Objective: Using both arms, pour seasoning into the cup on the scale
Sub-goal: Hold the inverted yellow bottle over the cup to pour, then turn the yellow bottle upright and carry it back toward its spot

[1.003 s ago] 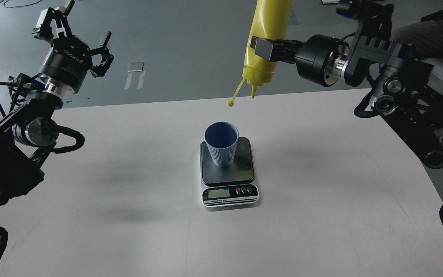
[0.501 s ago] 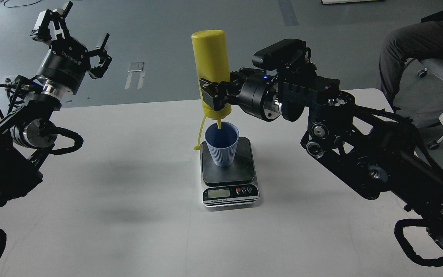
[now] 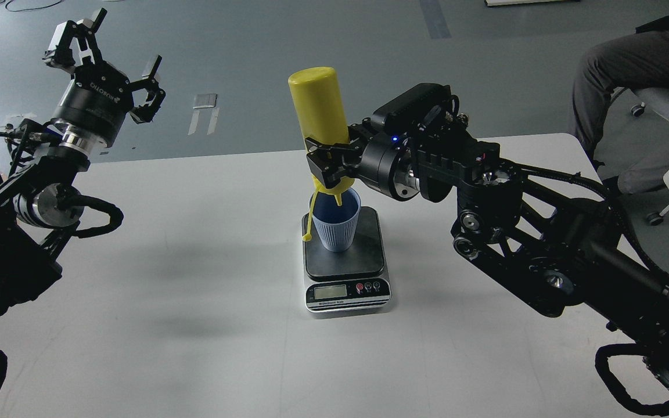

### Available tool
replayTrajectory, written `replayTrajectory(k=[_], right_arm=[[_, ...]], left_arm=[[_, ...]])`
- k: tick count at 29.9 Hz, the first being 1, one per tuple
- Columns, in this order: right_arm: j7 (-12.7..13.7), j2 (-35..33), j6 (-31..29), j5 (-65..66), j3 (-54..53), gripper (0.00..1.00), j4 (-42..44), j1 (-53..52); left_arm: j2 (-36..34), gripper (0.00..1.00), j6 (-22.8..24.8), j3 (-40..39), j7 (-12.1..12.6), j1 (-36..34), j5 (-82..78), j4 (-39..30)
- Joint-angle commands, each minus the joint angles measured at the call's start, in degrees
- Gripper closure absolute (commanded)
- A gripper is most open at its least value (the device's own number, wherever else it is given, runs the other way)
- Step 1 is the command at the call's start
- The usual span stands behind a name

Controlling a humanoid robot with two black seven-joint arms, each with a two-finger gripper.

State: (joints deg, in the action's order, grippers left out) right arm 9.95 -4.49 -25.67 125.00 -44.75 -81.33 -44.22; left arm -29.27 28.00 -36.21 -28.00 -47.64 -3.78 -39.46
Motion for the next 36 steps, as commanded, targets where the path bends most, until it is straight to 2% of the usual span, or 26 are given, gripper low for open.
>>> replayTrajectory(k=[1, 4, 6, 8, 10, 23, 29, 33, 36], right_arm=[[0.07, 0.62, 0.7, 0.0, 0.02, 0.74, 0.46, 0.1], [0.07, 0.71, 3.42, 0.0, 0.1, 0.81, 1.78, 0.45], [0.07, 0.71, 3.87, 0.0, 0.1, 0.82, 2.05, 0.54], [-0.01, 0.63, 3.87, 0.0, 0.1, 0.95, 2.05, 0.8], [0.07, 0.71, 3.87, 0.0, 0.1, 1.0, 2.05, 0.8], [-0.01, 0.54, 4.31, 0.0, 0.1, 1.0, 1.79, 1.15], [-0.01, 0.8, 7.38, 0.0, -0.95, 1.0, 1.43, 1.77], [-0.1, 0.89, 9.32, 0.0, -5.5, 1.0, 1.17, 2.64], [0.51, 1.5, 8.8, -10.43, -12.17, 1.0, 1.08, 3.7]], left_arm=[[0.0, 0.02, 0.0, 0.0, 0.0, 0.0, 0.0, 0.0], [0.0, 0.02, 0.0, 0.0, 0.0, 0.0, 0.0, 0.0], [-0.17, 0.02, 0.0, 0.0, 0.0, 0.0, -0.09, 0.0], [-0.52, 0.02, 0.0, 0.0, 0.0, 0.0, 0.0, 0.0], [-0.61, 0.02, 0.0, 0.0, 0.0, 0.0, 0.0, 0.0], [-0.61, 0.02, 0.0, 0.0, 0.0, 0.0, 0.0, 0.0], [-0.61, 0.02, 0.0, 0.0, 0.0, 0.0, -0.09, 0.0], [-0.61, 0.02, 0.0, 0.0, 0.0, 0.0, 0.0, 0.0], [-0.61, 0.02, 0.0, 0.09, 0.0, 0.0, 0.0, 0.0]])
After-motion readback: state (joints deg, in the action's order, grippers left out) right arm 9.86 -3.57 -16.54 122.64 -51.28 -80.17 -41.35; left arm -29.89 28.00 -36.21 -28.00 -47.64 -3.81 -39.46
